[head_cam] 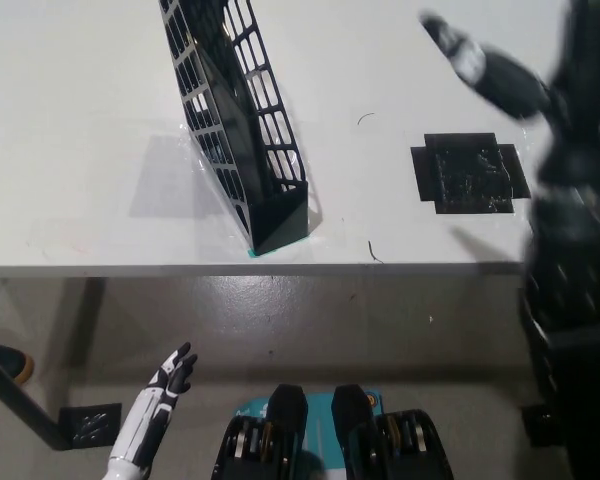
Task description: A notebook is kept standing on the table on the right hand side and a black shelf is kept on the left hand side and the robot uses its right hand to grab the notebook and places it in the shelf
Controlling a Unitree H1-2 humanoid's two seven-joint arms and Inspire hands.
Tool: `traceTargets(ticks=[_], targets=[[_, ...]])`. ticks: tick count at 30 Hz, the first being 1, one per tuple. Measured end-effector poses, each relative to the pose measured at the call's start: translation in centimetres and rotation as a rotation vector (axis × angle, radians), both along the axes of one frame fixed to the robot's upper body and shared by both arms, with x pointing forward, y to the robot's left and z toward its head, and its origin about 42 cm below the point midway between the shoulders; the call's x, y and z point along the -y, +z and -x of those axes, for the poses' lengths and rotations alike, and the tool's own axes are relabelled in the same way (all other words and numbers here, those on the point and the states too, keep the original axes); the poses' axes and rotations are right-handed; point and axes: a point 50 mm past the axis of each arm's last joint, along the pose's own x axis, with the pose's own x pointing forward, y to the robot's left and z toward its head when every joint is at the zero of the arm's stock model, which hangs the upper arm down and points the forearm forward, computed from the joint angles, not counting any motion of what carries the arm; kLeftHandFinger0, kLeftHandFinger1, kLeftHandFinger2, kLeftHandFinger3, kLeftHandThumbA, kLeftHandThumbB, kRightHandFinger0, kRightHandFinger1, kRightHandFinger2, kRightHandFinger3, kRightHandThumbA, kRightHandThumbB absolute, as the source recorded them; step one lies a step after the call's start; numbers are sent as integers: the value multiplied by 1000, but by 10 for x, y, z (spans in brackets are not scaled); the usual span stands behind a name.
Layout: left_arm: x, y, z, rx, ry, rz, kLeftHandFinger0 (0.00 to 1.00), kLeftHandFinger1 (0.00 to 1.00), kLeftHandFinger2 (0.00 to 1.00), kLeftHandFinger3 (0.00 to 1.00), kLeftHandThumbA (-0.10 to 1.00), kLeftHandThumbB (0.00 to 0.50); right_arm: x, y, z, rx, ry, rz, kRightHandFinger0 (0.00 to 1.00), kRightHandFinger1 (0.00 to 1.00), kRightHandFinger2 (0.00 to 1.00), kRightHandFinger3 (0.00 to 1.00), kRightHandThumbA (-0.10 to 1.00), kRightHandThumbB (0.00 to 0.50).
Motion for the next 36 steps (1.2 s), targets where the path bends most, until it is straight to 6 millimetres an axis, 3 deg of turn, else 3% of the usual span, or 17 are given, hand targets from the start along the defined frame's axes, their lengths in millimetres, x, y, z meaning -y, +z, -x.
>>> traceTargets(ticks=[6,8,11,16,17,19,20,21,25,30,36], targets=[[4,11,-15,30,-15,-1,1000,1000,1000,1000,1000,200,34,-53,78,-68,-34,27,1000,1000,1000,1000,1000,194],[5,15,-21,42,-23,-1,1000,1000,1000,1000,1000,206,41,-75,100,-121,-38,44,1000,1000,1000,1000,1000,212],[7,20,-26,53,-33,-2,1000,1000,1000,1000,1000,213,44,-107,115,-229,-32,51,1000,1000,1000,1000,1000,183],[8,20,-27,51,-39,-1,1000,1000,1000,1000,1000,202,35,-154,120,-406,17,29,1000,1000,1000,1000,1000,198],[8,20,-27,51,-39,-1,1000,1000,1000,1000,1000,185,35,-156,120,-411,18,29,1000,1000,1000,1000,1000,177],[8,20,-27,48,-40,-2,1000,1000,1000,1000,1000,178,26,-183,117,-518,60,17,1000,1000,1000,1000,1000,186],[8,20,-27,48,-40,-2,1000,1000,1000,1000,1000,188,25,-186,117,-527,64,17,1000,1000,1000,1000,1000,194],[8,20,-27,48,-41,-3,1000,1000,1000,1000,1000,182,21,-201,115,-586,84,19,1000,1000,1000,1000,1000,178],[8,19,-27,46,-40,-3,1000,1000,1000,1000,1000,172,14,-231,110,-703,135,35,1000,1000,1000,1000,974,165],[8,19,-27,45,-40,-4,1000,1000,1000,1000,1000,192,9,-254,102,-812,195,52,1000,1000,1000,1000,951,94],[7,16,-23,33,-36,-8,1000,1000,1000,1000,1000,189,2,-271,90,-899,244,53,1000,1000,1000,1000,1000,138]])
